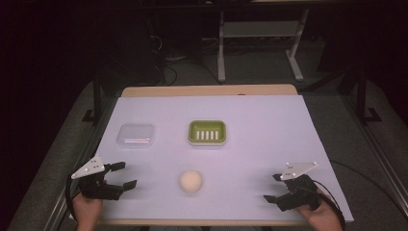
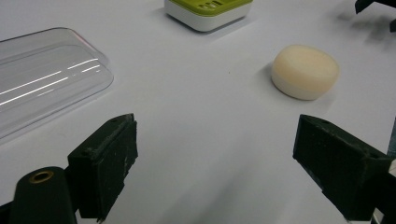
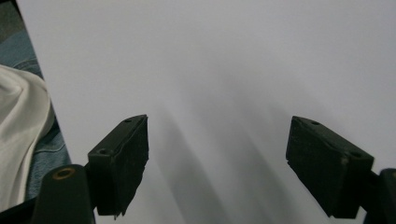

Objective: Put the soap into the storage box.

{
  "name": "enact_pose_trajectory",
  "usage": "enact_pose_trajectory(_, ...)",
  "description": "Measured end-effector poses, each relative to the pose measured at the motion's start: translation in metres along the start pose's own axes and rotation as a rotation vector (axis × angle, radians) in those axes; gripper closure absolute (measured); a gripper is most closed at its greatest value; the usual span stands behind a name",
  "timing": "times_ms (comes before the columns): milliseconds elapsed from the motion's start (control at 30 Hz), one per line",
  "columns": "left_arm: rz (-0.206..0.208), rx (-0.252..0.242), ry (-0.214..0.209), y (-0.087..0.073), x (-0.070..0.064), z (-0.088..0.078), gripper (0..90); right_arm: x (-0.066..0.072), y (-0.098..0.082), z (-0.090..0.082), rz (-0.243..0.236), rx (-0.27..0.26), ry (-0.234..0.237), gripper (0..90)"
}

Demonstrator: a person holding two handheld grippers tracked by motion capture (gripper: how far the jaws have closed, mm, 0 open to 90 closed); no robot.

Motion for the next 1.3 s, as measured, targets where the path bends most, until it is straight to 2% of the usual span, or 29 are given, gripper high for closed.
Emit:
enact_pose_trajectory(133,-0.004,0.006,0.018,0.0,0.001,0.001,13.2,0.009,0.009,0.007,-0.036,0.017,0.013,19.9)
enact_pose_trajectory(267,-0.004,-0.009,0.018,0.001,0.0,0.0,13.2,0.014,0.016,0.013,-0.043,0.025,0.024,19.8)
enact_pose_trajectory(500,0.006,-0.013,0.019,0.002,-0.002,-0.001,13.2,0.016,0.023,0.015,-0.056,0.016,0.043,19.3)
enact_pose_trajectory(833,-0.004,-0.029,0.027,0.001,0.001,-0.006,13.2,0.019,0.038,0.021,-0.067,0.028,0.065,17.6)
enact_pose_trajectory(1300,-0.002,-0.031,0.019,0.001,0.0,-0.005,13.2,0.019,0.064,0.031,-0.134,0.054,0.095,19.0)
Point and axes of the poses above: each handheld gripper's, and its own axes: z roughly forward along the jaws, y roughly out of its top, x roughly to its left, the point moved 2 cm from there along z, roughly forward along the jaws, and after that the axes turned 4 degrees about -z, right-handed, at the moved point
